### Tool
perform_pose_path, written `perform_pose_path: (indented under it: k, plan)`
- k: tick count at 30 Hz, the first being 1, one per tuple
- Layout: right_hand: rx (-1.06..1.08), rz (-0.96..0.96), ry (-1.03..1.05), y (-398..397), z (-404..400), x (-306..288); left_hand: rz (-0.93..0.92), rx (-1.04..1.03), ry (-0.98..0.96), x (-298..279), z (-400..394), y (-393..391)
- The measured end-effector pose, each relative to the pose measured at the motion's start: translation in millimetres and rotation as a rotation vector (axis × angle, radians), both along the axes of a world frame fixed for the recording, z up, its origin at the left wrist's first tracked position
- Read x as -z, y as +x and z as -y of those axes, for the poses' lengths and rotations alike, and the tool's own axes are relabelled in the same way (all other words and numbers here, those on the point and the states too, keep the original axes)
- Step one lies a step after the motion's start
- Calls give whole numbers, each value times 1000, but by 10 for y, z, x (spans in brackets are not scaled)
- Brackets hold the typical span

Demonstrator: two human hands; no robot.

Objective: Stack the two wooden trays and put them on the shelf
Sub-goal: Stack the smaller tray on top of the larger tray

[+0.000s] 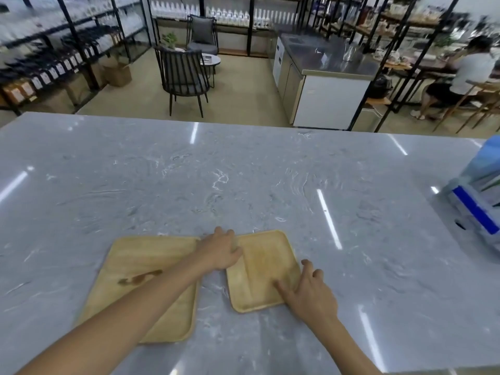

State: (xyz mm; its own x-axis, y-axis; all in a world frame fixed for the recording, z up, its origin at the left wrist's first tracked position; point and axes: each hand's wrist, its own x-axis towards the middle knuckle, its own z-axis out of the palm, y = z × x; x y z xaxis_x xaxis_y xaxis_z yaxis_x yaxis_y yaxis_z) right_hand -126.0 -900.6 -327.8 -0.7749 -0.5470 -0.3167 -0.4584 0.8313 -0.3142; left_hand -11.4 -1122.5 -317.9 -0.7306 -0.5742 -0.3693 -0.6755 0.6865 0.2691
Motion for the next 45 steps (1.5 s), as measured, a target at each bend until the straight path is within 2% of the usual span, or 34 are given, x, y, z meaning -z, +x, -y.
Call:
perform_pose_path:
  k: [7,11,15,22,31,39,45]
  plan:
    - [-46,26,-51,-71,53,150,-63,-125,3,130,-174,-157]
    - [-26,121,-89,-139,47,175,-90,-194,2,181,-201,-157]
    - [-46,236,-140,-183,43,180,-150,-194,-15,190,-185,-99]
    - [-81,329,-241,-20,149,43,-295,-183,-64,-5,-3,187]
    - [-154,367,-340,533,521,-118,-326,-208,-135,-138,330,839]
    - [-92,387,-325,1264,883,-93,-276,-174,-172,-55,763,1435]
    - [-48,261,-275,1804,1139,-59,-256,-103,-133,108,1092,1779]
